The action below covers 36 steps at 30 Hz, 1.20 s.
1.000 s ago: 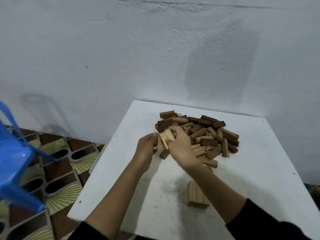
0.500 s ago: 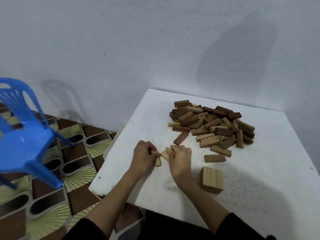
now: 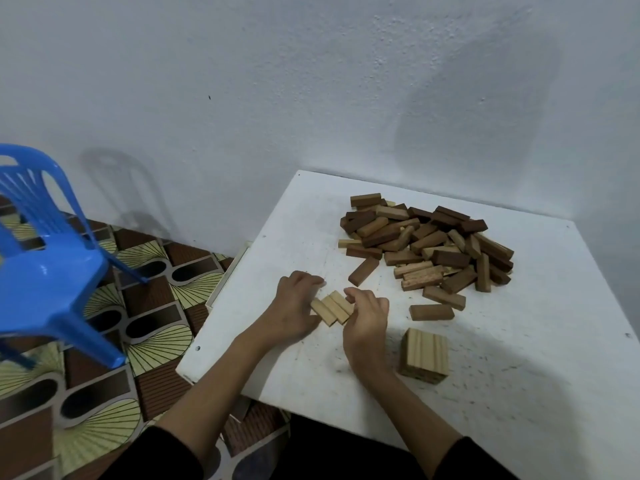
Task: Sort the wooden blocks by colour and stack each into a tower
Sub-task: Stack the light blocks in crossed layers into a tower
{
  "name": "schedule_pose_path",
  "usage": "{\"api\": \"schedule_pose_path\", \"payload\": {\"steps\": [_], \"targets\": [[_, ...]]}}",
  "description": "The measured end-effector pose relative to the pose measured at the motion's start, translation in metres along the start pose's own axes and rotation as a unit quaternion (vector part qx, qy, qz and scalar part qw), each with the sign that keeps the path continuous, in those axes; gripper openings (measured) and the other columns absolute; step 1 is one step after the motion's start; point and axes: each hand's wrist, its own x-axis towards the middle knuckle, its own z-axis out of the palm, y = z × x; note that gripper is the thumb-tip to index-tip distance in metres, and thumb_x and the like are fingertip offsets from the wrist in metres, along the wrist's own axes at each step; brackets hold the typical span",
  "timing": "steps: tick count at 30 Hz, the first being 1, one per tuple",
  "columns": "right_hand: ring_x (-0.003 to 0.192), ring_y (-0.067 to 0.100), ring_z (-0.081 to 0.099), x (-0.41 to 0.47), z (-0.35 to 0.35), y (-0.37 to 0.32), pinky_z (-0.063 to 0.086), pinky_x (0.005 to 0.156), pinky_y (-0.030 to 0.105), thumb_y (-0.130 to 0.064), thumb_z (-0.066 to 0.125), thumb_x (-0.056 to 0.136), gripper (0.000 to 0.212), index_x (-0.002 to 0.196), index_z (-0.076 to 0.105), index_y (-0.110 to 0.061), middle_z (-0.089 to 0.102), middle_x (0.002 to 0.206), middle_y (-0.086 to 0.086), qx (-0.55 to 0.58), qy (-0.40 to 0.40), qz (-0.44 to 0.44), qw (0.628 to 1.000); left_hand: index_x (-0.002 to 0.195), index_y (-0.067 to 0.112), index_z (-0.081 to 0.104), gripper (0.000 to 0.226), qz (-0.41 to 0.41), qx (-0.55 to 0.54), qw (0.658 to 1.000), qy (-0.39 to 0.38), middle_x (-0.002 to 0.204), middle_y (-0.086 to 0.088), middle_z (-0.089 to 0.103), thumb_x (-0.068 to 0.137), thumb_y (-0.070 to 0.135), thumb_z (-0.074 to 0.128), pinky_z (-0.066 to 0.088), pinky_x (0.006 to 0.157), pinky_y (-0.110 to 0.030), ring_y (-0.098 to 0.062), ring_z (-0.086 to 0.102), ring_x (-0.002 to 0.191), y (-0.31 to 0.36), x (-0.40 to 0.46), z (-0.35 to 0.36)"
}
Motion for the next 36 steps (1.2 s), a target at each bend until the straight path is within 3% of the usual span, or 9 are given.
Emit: {"api": "schedule_pose_path", "payload": {"steps": [3,7,10,12,15,18,21,29,36], "targets": [[0.08,0.022,0.045,-0.001,-0.002,0.001,0.046,0.062,0.036,-0.006,0.027,0.08,0.048,0.106,0.067,-0.001,0.069,0.091,0.008,0.016,-0.01,-0.027,0.999,0.14,0.021,0.041,0.071,0.025,0.0,0.999,-0.048,0.14,0.006,0.041,0.075,0.021,0.069,0.029,0.094,-0.027,-0.014,0.029,0.121,0.001,0.003,-0.001],[0.091,0.02,0.042,0.001,0.0,0.001,0.041,0.077,0.028,0.003,0.028,0.077,0.057,0.125,0.057,-0.004,0.065,0.108,0.006,0.039,-0.066,-0.001,0.997,0.14,0.028,0.04,0.074,0.028,-0.032,0.999,-0.032,0.119,0.019,0.05,0.075,0.02,0.074,0.031,0.095,-0.032,-0.006,0.034,0.112,0.001,0.001,0.003],[0.095,0.026,0.049,0.002,0.001,0.003,0.048,0.08,0.038,0.009,0.031,0.076,0.054,0.123,0.056,0.002,0.063,0.109,0.014,0.024,-0.023,0.011,0.999,0.14,0.027,0.039,0.077,0.026,-0.06,0.997,0.03,0.118,0.017,0.051,0.074,0.023,0.077,0.03,0.095,-0.024,0.002,0.035,0.108,-0.002,-0.001,0.009],[0.096,0.03,0.052,0.0,0.001,0.004,0.052,0.079,0.044,0.011,0.033,0.075,0.051,0.12,0.057,0.005,0.063,0.107,0.016,0.024,-0.01,0.014,1.0,0.142,0.025,0.037,0.082,0.034,-0.076,0.996,0.042,0.122,0.013,0.052,0.072,0.024,0.08,0.028,0.095,-0.01,0.003,0.036,0.111,-0.006,-0.002,0.011],[0.097,0.035,0.056,-0.002,-0.002,0.003,0.049,0.084,0.038,0.015,0.035,0.073,0.051,0.12,0.055,0.009,0.063,0.103,0.02,0.031,-0.015,0.008,0.999,0.142,0.023,0.035,0.083,0.024,-0.085,0.995,0.04,0.125,0.011,0.051,0.073,0.021,0.08,0.024,0.09,0.003,0.002,0.038,0.112,-0.008,-0.003,0.012],[0.115,0.03,0.053,-0.005,-0.001,0.011,0.044,0.098,0.034,0.015,0.041,0.08,0.053,0.132,0.047,0.005,0.058,0.119,0.019,0.011,-0.063,0.013,0.998,0.141,0.026,0.037,0.078,-0.009,-0.099,0.993,0.059,0.124,0.013,0.053,0.076,0.019,0.078,0.025,0.085,0.006,0.009,0.04,0.107,-0.009,-0.002,0.013],[0.131,0.025,0.042,-0.009,0.002,0.017,0.036,0.11,0.04,0.004,0.044,0.087,0.056,0.142,0.034,0.001,0.05,0.137,0.015,-0.039,-0.11,0.005,0.993,0.142,0.027,0.036,0.076,-0.012,-0.104,0.993,0.058,0.128,0.013,0.054,0.078,0.019,0.076,0.026,0.088,0.005,0.011,0.041,0.111,-0.012,-0.001,0.014],[0.12,0.038,0.054,-0.011,0.004,0.013,0.036,0.101,0.047,0.001,0.045,0.079,0.053,0.13,0.045,0.014,0.055,0.128,0.025,-0.115,-0.094,-0.043,0.988,0.142,0.024,0.036,0.076,-0.007,-0.093,0.993,0.07,0.132,0.014,0.053,0.078,0.023,0.077,0.023,0.092,0.004,0.006,0.039,0.116,-0.011,0.0,0.018],[0.115,0.038,0.057,-0.01,0.003,0.011,0.044,0.094,0.052,-0.01,0.028,0.084,0.053,0.126,0.05,0.014,0.058,0.124,0.026,-0.126,-0.095,-0.052,0.986,0.141,0.026,0.038,0.077,-0.006,-0.102,0.991,0.082,0.129,0.012,0.056,0.076,0.023,0.079,0.025,0.095,-0.003,0.0,0.042,0.119,-0.011,0.0,0.02]]}}
